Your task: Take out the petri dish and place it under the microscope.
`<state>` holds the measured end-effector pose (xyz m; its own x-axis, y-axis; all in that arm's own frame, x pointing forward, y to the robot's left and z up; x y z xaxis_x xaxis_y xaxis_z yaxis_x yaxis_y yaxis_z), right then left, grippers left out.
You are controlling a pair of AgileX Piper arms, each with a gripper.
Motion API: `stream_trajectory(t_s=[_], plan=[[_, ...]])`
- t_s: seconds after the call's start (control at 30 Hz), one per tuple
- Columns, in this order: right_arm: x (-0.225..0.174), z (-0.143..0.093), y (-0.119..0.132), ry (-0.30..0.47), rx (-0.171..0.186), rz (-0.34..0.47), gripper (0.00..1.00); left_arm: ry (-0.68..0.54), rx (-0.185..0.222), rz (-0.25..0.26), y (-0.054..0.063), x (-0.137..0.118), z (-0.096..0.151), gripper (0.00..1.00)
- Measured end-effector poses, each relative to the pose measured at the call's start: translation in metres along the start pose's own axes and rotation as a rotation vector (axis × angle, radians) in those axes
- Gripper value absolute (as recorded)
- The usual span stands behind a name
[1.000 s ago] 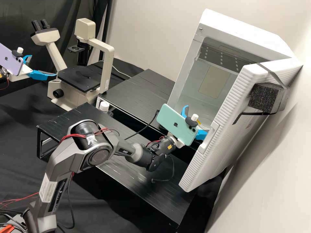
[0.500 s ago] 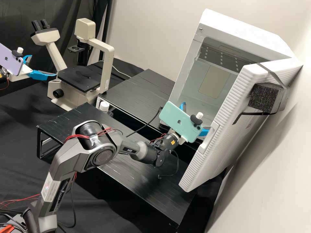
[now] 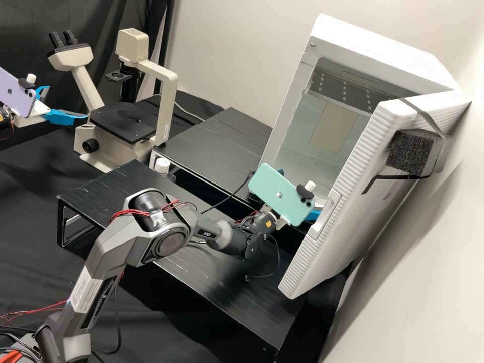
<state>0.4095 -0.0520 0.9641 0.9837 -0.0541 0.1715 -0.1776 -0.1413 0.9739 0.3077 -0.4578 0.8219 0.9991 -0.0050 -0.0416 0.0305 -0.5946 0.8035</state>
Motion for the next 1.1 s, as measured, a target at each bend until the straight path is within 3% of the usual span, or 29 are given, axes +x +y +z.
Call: stream_trajectory(t_s=[0.27, 0.4, 0.57, 1.1], plan=[[0.002, -0.001, 0.002, 0.007, -0.053, 0.005, 1.0, 0.0, 0.0, 0.0, 0.0, 0.0, 0.0, 1.0], [0.003, -0.001, 0.003, 0.004, -0.105, 0.01, 1.0, 0.0, 0.0, 0.0, 0.0, 0.0, 0.0, 1.0], [0.009, -0.003, 0.006, 0.018, -0.138, 0.023, 1.0, 0.0, 0.0, 0.0, 0.0, 0.0, 0.0, 1.0], [0.038, 0.019, 0.003, -0.017, -0.149, 0.015, 1.0, 0.0, 0.0, 0.0, 0.0, 0.0, 0.0, 1.0]])
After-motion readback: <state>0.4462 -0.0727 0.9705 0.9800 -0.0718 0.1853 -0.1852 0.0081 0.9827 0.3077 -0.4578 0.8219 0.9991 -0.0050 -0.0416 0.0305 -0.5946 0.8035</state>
